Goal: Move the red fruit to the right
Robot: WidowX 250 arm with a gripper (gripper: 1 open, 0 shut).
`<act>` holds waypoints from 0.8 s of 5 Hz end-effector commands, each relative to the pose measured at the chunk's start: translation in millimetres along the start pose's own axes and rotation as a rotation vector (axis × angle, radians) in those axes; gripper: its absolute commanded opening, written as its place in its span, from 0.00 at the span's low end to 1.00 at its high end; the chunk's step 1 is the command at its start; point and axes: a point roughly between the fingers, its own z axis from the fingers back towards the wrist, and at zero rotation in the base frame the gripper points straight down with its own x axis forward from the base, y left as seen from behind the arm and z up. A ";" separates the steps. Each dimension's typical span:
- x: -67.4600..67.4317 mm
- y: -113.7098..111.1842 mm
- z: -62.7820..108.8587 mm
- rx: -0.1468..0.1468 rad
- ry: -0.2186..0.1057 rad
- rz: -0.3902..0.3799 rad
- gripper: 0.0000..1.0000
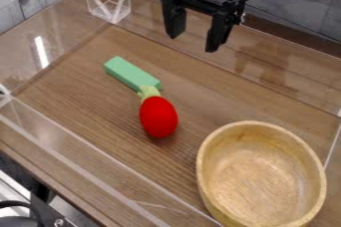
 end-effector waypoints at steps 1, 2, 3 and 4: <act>6.5 2.4 -8.1 -0.003 -0.001 -0.003 1.00; 4.3 -9.1 -10.8 0.002 -0.003 -0.012 1.00; 2.7 -5.2 5.6 0.009 -0.036 0.000 1.00; 0.8 1.3 18.4 0.014 -0.070 0.021 1.00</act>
